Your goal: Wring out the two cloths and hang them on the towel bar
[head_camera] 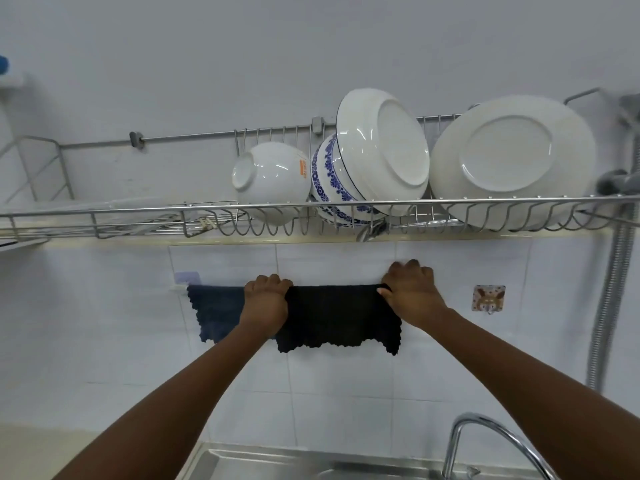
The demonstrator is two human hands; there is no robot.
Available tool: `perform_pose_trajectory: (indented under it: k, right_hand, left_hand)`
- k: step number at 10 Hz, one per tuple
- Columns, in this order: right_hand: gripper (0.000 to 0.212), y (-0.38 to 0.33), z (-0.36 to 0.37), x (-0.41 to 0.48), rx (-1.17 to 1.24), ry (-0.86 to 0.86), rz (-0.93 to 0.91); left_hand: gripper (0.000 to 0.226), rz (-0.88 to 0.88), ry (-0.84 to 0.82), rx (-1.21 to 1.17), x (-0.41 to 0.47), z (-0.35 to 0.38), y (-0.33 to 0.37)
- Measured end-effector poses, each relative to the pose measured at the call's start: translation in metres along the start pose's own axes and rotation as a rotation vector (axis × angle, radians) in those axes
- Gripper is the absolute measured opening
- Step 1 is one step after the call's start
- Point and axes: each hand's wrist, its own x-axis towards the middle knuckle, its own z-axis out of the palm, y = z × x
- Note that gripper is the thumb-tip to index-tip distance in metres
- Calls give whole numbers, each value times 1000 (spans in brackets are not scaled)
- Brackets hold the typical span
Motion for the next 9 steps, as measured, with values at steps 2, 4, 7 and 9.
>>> perform_pose_trajectory:
  k: [2, 4, 7, 9]
  right_hand:
    - [25, 10, -1, -10, 35, 152, 133]
    - [17, 7, 6, -28, -62, 203, 125]
    - [24, 9, -12, -34, 11, 97, 126]
    - [9, 18, -21, -65, 186, 138, 56]
  left_hand:
    - [58, 27, 96, -117, -17, 13, -4]
    - [72, 1, 42, -115, -27, 18, -1]
    - [82, -21, 22, -87, -44, 6, 10]
    - [61, 41, -29, -193, -77, 5, 47]
